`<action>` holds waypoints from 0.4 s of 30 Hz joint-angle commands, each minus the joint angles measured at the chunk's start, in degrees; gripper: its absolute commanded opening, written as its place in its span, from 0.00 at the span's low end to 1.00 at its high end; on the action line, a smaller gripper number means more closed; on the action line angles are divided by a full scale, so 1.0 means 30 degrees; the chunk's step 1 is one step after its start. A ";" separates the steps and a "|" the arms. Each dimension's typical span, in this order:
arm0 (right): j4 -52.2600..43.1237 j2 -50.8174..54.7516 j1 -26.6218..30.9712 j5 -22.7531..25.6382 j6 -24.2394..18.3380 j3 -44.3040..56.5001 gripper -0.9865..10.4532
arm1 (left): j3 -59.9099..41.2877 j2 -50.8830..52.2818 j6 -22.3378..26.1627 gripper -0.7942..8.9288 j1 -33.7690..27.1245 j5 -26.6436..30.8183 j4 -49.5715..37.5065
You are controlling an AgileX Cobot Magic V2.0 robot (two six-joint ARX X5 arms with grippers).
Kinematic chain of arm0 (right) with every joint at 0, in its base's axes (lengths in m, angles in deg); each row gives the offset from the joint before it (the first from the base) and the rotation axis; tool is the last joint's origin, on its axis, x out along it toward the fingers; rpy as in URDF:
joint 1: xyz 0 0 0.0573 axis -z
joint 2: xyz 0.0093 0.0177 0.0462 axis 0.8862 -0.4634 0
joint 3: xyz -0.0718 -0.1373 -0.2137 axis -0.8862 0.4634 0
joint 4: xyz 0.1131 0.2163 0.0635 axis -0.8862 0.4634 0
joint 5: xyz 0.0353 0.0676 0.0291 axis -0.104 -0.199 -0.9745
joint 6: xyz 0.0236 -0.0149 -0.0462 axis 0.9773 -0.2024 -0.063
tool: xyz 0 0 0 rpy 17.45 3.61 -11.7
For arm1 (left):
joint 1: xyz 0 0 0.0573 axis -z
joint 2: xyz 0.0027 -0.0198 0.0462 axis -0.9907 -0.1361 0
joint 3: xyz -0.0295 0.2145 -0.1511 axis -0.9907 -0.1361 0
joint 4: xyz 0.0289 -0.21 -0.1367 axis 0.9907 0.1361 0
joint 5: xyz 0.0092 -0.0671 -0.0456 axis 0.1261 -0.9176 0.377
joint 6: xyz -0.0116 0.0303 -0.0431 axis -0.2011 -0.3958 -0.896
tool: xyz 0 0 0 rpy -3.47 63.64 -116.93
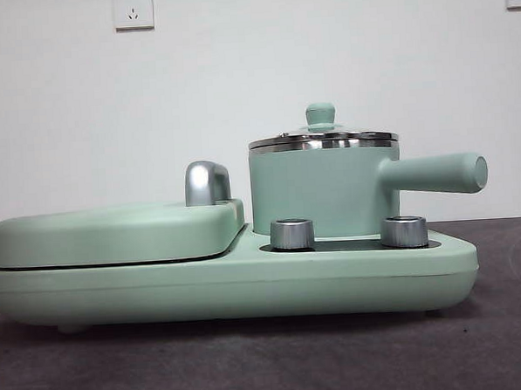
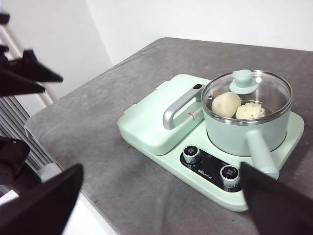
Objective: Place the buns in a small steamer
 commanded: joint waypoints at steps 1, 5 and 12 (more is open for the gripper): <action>0.0007 -0.0015 -0.0117 -0.0335 -0.0335 -0.0146 0.11 | -0.0663 0.0612 -0.1158 0.11 0.0160 0.0073 -0.0291; 0.0175 -0.0015 -0.0087 -0.0131 -0.1166 -0.0146 0.12 | -0.0933 0.1035 -0.1275 0.09 0.0168 0.0270 -0.0248; -0.0350 -0.0007 -0.0095 -0.0153 -0.1173 -0.0160 0.12 | -0.0933 0.1049 -0.1224 0.09 0.0168 0.0262 -0.0262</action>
